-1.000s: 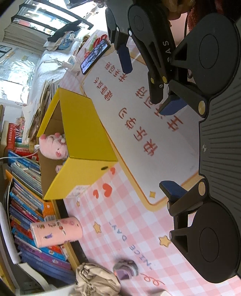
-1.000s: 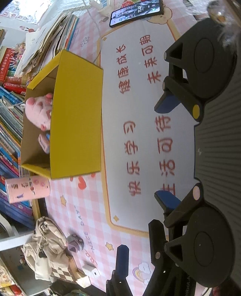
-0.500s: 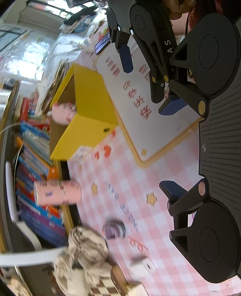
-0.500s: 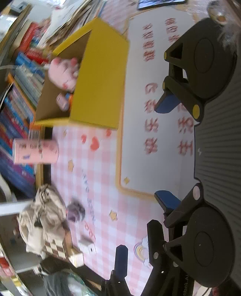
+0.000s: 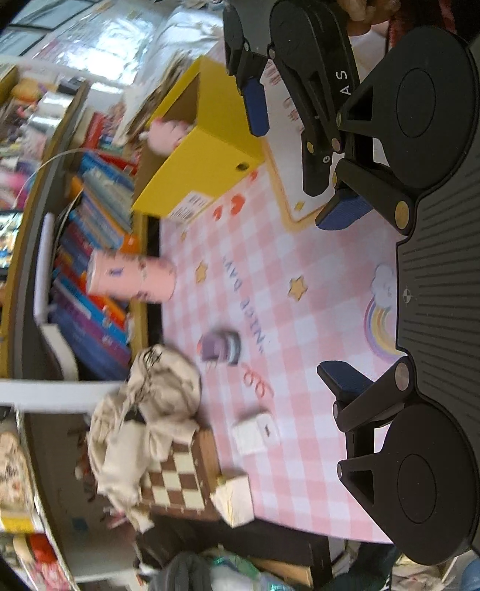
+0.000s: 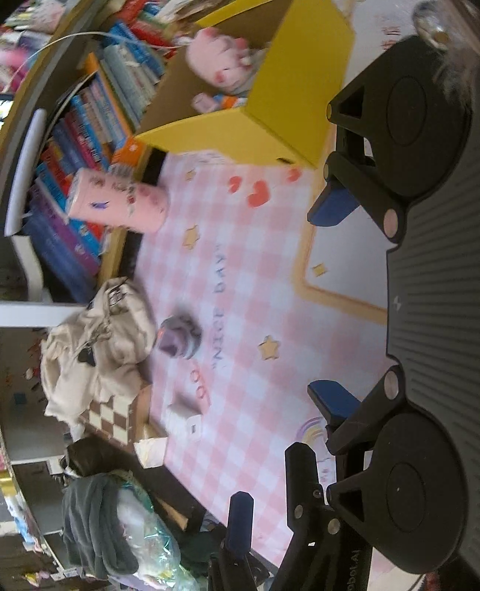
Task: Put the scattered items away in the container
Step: 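Move the left gripper to the white charger while the right gripper approaches the purple toy car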
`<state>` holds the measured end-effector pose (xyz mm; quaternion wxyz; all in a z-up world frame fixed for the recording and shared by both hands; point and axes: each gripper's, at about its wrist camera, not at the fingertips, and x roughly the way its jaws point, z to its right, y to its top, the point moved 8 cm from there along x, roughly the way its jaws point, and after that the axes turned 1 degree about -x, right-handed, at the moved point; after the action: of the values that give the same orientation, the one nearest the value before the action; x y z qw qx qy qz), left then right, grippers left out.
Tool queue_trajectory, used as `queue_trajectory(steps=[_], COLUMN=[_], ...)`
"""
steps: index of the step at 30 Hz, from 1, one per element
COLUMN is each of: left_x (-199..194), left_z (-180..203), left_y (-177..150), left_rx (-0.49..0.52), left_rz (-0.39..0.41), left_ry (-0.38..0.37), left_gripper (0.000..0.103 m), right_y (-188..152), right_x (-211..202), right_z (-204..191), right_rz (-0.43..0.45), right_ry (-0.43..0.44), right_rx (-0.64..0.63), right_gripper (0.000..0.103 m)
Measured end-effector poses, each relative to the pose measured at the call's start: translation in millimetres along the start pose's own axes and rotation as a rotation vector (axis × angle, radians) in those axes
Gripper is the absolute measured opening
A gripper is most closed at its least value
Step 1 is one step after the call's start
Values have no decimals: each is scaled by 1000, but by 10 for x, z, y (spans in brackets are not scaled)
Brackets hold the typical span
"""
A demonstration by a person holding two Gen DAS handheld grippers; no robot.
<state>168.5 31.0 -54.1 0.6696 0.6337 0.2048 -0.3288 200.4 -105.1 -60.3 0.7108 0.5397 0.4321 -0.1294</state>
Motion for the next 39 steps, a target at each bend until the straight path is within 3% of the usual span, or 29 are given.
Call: queue_trajectory(steps=[11, 39], left_x=[83, 849], left_z=[-498, -1065], left_y=[191, 457], left_rx=[-103, -114], left_rz=[58, -2], left_ry=[85, 199], left_gripper=[79, 79], right_y=[365, 1096], right_x=[242, 1139], right_z=[-64, -198], right_rz=[34, 45], right_ry=[17, 93], right_rx=[-34, -75], right_gripper=[88, 86])
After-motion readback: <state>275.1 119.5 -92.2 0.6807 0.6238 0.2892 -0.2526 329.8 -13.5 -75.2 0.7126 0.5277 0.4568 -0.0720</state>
